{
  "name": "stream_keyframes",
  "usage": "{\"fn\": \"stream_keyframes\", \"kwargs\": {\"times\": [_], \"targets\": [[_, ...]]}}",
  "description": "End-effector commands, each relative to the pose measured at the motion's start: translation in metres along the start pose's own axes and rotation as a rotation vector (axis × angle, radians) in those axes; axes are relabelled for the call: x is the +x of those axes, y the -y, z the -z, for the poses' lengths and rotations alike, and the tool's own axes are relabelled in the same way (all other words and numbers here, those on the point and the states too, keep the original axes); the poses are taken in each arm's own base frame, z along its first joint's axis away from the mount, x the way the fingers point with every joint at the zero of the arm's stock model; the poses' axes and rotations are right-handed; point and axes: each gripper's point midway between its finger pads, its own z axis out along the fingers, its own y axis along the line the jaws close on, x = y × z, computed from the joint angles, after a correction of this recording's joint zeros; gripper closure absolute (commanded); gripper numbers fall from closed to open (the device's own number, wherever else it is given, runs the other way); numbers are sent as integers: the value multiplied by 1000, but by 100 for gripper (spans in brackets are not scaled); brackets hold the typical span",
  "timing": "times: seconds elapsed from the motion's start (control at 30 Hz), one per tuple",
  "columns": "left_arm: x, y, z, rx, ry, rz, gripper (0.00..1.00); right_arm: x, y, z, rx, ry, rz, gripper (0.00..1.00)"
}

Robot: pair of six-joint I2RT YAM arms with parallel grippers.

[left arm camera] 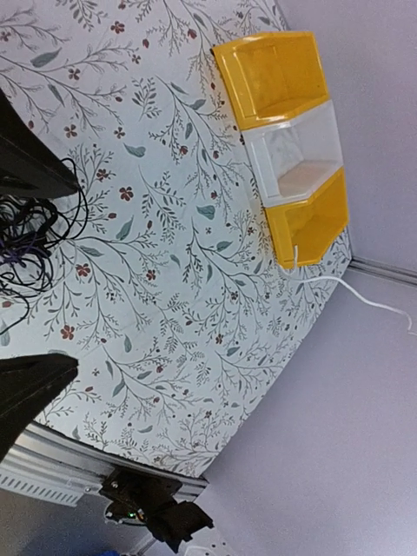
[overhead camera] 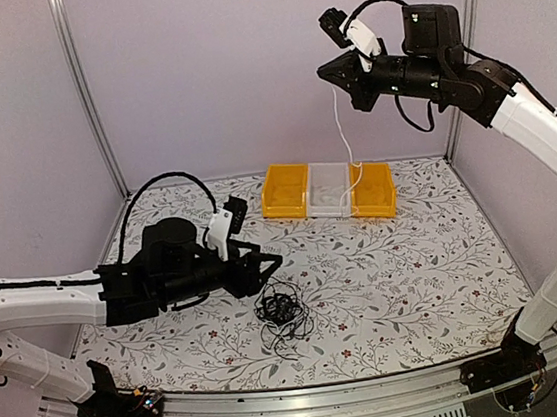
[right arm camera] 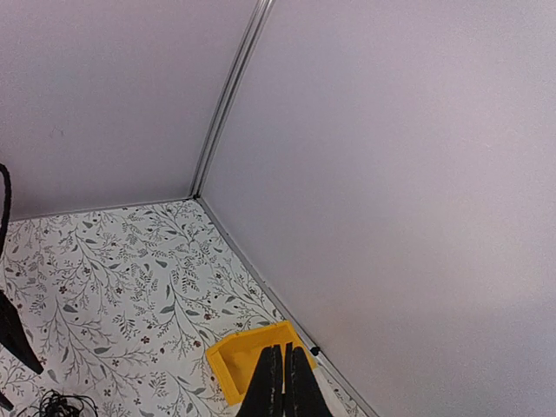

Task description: Untangle the cables

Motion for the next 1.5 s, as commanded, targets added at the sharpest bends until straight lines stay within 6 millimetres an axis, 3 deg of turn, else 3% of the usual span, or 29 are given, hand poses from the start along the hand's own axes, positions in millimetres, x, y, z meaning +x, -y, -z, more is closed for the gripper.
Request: {"fn": "stream_keyframes", "kwargs": {"times": [0.0,0.4,0.73,0.83,1.03,1.23,1.47], "targets": [[-7,-2,5,-46,-2,25,36,11,38,-3,91,19,-25,100],[-12,-7,13,-85,-14,64,37,86,135,-23,279,-59,12,100],[-7,-12,20,-114,-52,61,38,157,173,-62,303,-169,18,100],[-8,-15,23,-126,-40,81,38,184,170,-73,281,-213,0,100],[-3,-19,27,-141,-42,121,38,248,146,-88,190,-328,-103,100],[-1,-21,33,-155,-31,151,38,304,119,-90,130,-459,-240,100],[-2,-24,34,-171,-31,147,39,353,85,-86,22,-575,-352,100]]}}
